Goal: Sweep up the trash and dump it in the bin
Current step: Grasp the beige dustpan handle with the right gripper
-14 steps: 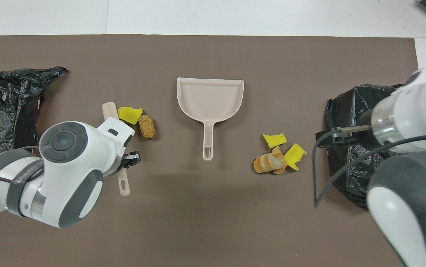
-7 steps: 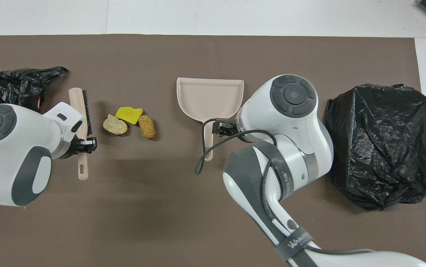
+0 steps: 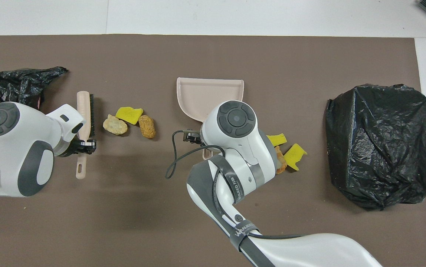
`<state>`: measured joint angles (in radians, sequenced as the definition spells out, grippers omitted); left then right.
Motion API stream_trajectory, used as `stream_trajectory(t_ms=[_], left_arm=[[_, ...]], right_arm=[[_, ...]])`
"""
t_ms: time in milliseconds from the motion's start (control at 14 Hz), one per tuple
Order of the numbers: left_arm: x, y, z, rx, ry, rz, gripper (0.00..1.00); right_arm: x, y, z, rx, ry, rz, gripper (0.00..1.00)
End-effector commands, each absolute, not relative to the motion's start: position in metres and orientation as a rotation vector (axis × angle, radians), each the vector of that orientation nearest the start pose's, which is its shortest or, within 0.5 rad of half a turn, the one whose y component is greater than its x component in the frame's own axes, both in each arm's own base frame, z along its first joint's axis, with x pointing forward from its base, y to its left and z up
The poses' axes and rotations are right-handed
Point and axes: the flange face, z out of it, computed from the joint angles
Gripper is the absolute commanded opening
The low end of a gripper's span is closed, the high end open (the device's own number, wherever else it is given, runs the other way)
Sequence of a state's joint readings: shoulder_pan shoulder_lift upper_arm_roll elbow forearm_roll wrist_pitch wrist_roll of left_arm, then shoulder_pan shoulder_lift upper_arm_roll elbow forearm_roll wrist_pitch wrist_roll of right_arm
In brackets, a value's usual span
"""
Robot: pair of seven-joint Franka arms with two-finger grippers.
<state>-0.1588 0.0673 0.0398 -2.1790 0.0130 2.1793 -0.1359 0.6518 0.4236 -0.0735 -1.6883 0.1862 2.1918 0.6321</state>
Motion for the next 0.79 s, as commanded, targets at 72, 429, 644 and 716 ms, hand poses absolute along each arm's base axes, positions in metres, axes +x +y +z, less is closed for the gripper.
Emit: stream_trajectory(t_ms=[72,429,644,716], left_arm=[[0.533,-0.063,0.358,-3.134,0.001,0.083,0.0],[0.533,-0.063,0.358,-3.133,0.003,0.086,0.0],[0.532,-0.062,0.358,-3.133,0.003,0.091,0.0],[0.532,-0.062,0.357,-3.133,0.003,0.095,0.0]], right_arm=[[0.564,0.375,0.355,-2.978,0.163,-0.014,1.0],[0.571,0.37,0.352,-2.973,0.154,-0.037,1.0],[0.576,0.366,0.352,-2.963,0.144,-0.057,1.0],[0.577,0.365,0.35,-2.971,0.14,-0.056,0.93]])
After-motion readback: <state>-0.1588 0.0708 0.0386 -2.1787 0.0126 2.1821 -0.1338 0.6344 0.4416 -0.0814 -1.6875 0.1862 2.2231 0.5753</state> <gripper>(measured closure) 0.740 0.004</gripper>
